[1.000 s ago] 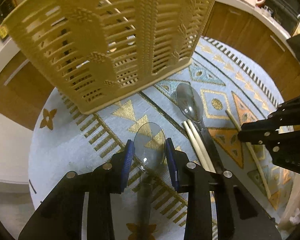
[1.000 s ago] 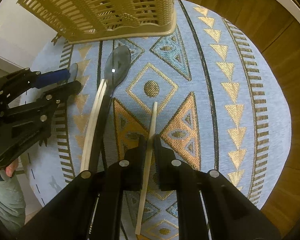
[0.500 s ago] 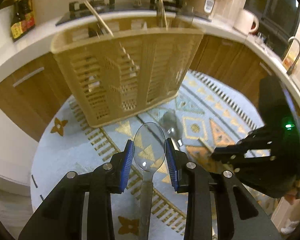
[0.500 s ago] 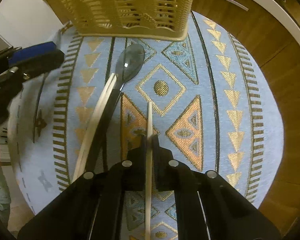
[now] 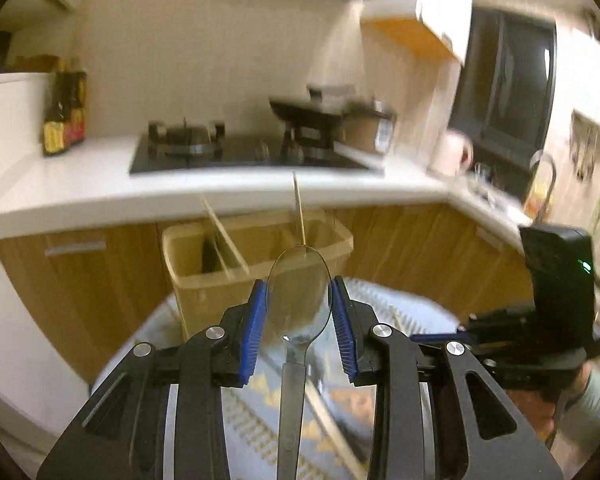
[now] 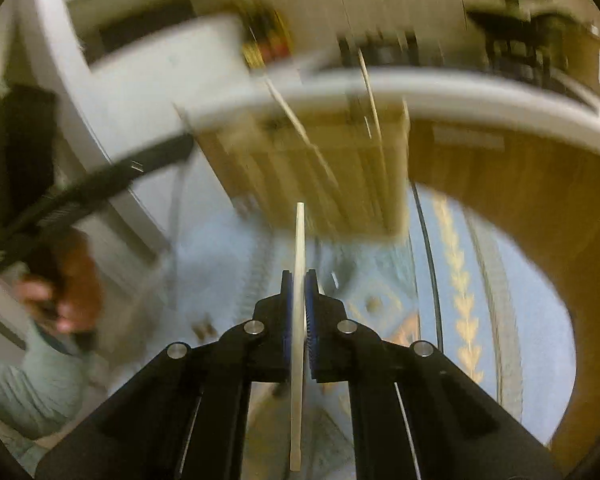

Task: Organize utensils
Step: 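Lift spoon and chopstick over the basket and open both tools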

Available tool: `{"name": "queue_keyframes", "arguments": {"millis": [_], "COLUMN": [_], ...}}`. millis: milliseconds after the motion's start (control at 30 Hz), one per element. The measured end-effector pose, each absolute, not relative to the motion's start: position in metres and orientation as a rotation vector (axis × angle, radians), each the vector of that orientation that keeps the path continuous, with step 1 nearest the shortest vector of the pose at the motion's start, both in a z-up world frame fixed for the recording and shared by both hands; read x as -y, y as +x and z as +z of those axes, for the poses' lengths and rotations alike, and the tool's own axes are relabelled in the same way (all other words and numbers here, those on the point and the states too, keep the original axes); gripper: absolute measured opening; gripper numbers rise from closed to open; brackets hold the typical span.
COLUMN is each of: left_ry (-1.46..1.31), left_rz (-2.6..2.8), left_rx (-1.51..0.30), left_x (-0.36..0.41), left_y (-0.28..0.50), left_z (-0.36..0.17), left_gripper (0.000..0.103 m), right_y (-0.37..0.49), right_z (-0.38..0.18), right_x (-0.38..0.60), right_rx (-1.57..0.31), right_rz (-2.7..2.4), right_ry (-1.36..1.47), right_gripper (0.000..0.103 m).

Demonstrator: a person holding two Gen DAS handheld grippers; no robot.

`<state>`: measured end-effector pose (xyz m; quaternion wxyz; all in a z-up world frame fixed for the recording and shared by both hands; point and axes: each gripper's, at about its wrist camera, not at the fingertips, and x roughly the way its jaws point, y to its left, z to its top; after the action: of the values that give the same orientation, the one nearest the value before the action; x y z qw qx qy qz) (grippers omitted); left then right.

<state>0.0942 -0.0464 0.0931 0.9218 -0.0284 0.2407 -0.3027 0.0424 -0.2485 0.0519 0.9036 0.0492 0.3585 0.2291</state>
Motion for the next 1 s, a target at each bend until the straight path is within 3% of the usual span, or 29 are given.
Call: {"name": "queue_keyframes", "arguments": {"millis": [200, 500, 1000], "left_ry": [-0.209, -0.270, -0.237], "left_rz": [-0.570, -0.403, -0.302], "left_rx": [-0.327, -0.127, -0.089], "left_x": [0.030, 0.031, 0.047], "left_y": [0.109, 0.132, 0.168], "left_z": [0.134, 0.159, 0.119], "left_gripper": [0.031, 0.031, 0.031], "right_y": [0.053, 0.111, 0.177], "right_z": [0.117, 0.175, 0.126], "right_x": [0.236, 0.234, 0.211], "right_rx": [-0.467, -0.235, -0.203], "right_rz": [0.428, 0.344, 0.179], "right_ry": [0.116, 0.179, 0.132], "right_gripper": [0.004, 0.004, 0.005]}}
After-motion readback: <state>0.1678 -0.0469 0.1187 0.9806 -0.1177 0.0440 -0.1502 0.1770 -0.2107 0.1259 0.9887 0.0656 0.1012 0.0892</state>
